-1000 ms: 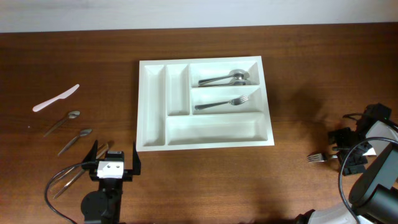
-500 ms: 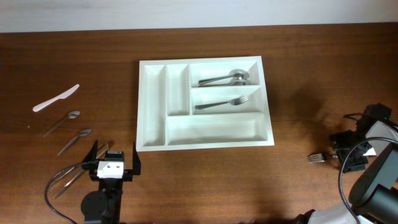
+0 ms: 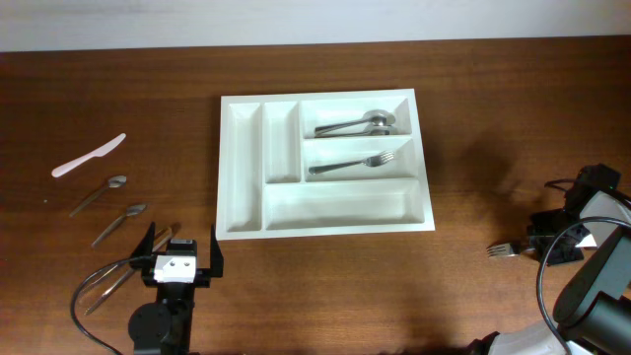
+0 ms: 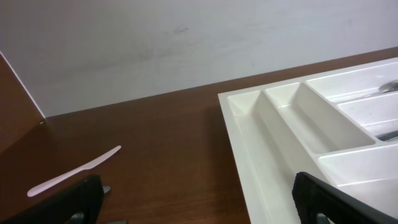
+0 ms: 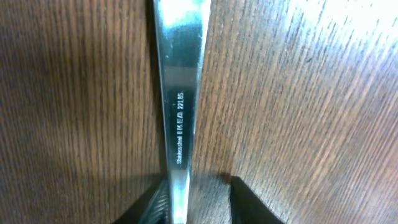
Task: Pack container
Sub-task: 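Lower the right gripper and grasp the second fork's handle, then lift the fork and carry it over the middle compartment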
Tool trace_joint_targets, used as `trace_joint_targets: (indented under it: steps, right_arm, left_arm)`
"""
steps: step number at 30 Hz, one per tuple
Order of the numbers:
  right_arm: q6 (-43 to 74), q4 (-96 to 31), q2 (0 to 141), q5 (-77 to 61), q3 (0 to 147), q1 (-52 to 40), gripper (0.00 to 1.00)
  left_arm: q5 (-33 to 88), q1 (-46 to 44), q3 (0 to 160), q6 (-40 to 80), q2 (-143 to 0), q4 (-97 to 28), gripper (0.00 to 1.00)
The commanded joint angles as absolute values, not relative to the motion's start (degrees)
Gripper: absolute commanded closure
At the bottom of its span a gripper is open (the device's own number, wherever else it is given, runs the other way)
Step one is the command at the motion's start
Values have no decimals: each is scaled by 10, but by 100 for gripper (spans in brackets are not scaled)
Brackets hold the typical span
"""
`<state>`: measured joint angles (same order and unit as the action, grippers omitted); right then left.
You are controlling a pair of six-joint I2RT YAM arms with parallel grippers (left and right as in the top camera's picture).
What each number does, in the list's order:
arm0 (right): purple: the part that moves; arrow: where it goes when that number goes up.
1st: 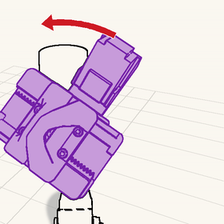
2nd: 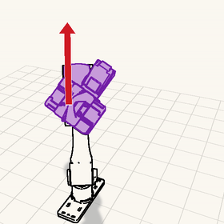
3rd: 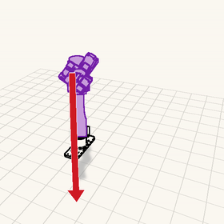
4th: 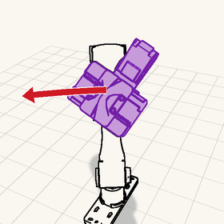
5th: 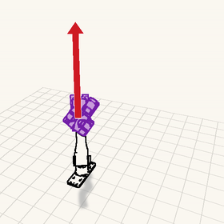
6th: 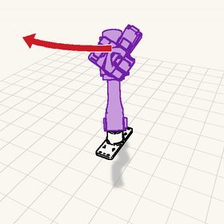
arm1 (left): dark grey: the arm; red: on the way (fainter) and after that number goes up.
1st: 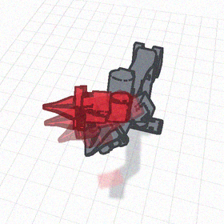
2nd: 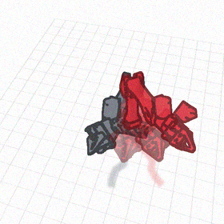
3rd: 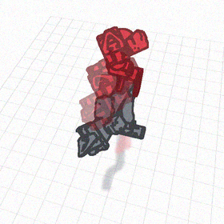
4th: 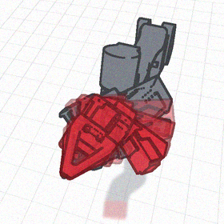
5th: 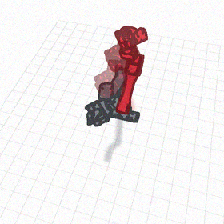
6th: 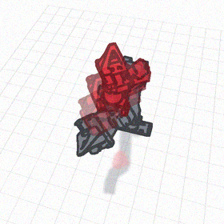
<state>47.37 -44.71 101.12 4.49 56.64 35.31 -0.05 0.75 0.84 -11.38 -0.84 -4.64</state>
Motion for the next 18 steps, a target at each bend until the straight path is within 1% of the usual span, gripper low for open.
trace_joint_targets:
  steps: [1,8,18]
  right_arm:
    - [474,-447,1017,54,561,349,76]
    - [474,-447,1017,47,561,349,96]
    - [456,-456,1016,19,569,349,96]
  left_arm:
    - [-3,5,5,-121,-3,-47,1]
    - [-3,5,5,-121,-3,-47,1]
    - [-3,5,5,-121,-4,-47,1]
